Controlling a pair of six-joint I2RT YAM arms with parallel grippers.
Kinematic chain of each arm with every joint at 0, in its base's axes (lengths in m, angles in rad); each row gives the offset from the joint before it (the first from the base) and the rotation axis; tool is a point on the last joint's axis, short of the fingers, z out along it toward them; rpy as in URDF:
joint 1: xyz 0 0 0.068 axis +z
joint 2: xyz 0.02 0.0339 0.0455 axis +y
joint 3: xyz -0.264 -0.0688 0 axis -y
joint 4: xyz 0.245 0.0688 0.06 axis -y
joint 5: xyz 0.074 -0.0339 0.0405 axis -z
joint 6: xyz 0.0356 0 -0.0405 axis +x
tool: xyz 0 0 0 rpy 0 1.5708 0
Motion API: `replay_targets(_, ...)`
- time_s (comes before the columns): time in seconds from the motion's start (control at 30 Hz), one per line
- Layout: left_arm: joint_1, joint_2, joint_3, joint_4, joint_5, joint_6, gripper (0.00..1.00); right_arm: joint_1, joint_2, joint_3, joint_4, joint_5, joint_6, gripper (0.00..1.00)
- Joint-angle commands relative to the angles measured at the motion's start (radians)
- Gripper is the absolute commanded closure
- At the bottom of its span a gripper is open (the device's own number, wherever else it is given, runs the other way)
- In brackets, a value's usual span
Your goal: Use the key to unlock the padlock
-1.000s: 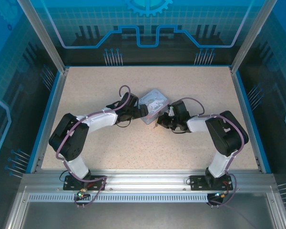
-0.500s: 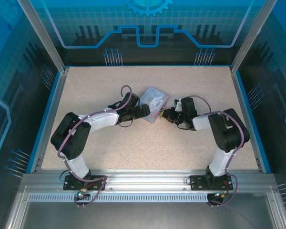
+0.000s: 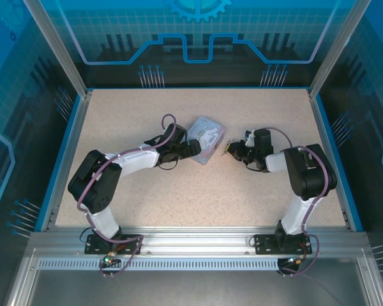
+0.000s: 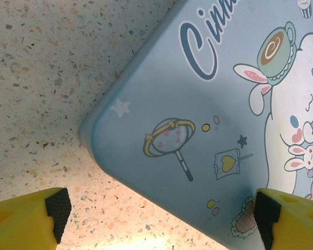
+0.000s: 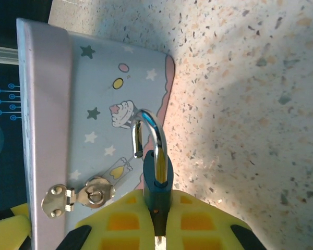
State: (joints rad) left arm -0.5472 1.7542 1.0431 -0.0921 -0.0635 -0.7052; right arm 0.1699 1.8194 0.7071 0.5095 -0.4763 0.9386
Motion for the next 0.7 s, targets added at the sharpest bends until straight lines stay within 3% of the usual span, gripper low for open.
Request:
replay_targets(0.0,-0.004,0.041,-0.009,-0.15,-0.011,0.025,0.08,-0.007,-0.045,-0.023,-0.016,-0.017,-0.038,1.0)
replay_targets(0.37,-0.002,-0.003,0.027,-0.171,-0.008,0.047,0.01,-0.009,-0.224,-0.132,-0.152,0.008,-0.09,1.0)
replay_targets(0.67,-0.003,-0.112,0.026,-0.219,-0.023,0.061,0.01,-0.058,-0.266,-0.187,-0.225,0.059,-0.098,1.0)
